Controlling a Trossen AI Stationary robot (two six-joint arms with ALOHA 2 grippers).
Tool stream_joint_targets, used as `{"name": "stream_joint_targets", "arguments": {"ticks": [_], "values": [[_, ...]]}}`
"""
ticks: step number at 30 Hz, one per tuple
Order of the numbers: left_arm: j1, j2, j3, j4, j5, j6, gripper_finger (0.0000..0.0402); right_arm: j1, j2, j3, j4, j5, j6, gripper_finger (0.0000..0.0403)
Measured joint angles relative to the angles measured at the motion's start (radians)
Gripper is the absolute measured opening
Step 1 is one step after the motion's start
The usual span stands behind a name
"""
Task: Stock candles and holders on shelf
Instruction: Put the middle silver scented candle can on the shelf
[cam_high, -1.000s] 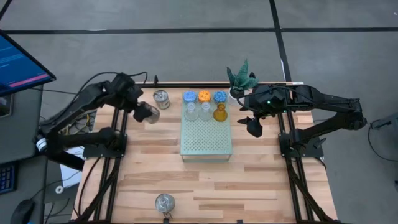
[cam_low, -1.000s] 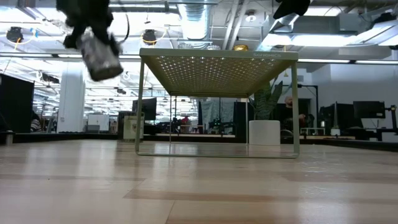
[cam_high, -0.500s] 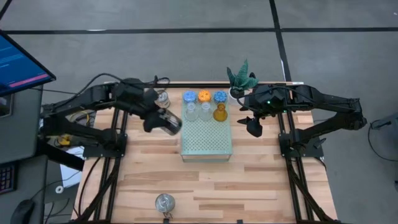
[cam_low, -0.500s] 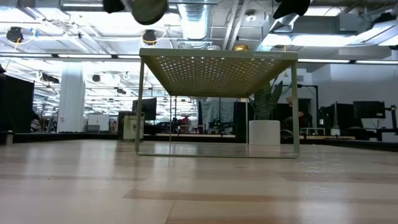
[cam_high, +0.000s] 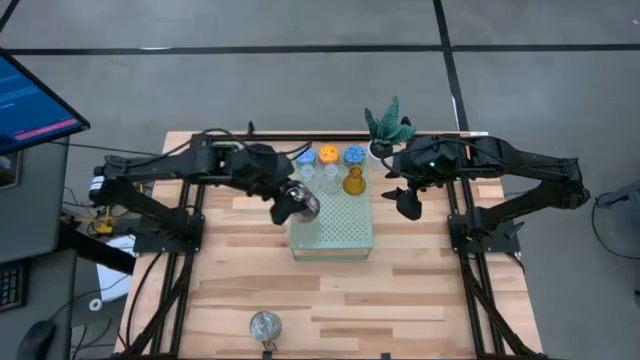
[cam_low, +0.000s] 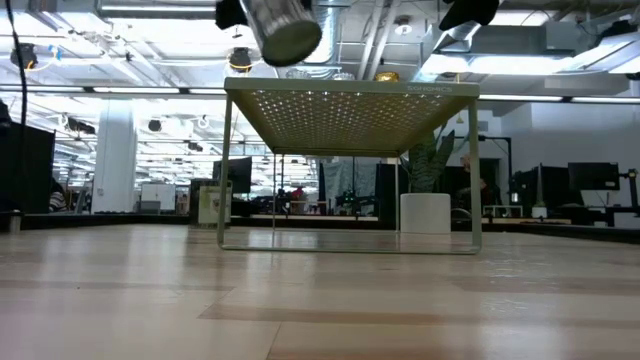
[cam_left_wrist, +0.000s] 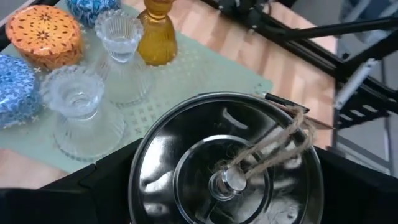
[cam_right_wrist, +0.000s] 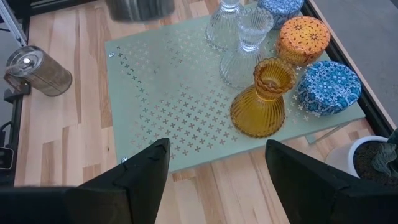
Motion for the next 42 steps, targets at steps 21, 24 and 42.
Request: {"name": "stream_joint_targets", "arguments": {"ticks": [21,24,42], "values": [[-0.101,0.327,0.196,0.125,-0.168,-0.053,0.0360,0.000,0.000,0.000,-0.001,-0.026,-0.002,0.0256],[-0.101,0.357,0.221,0.144,-0.168,-0.053,0.0360,0.000,0.000,0.000,-0.002,-0.026,-0.002,0.0256],[-0.105,0.453,0.262,0.221,-0.172,-0.026,0.0360,0.000,0.000,0.000,-0.003,-0.026,-0.001,0.0256]]}}
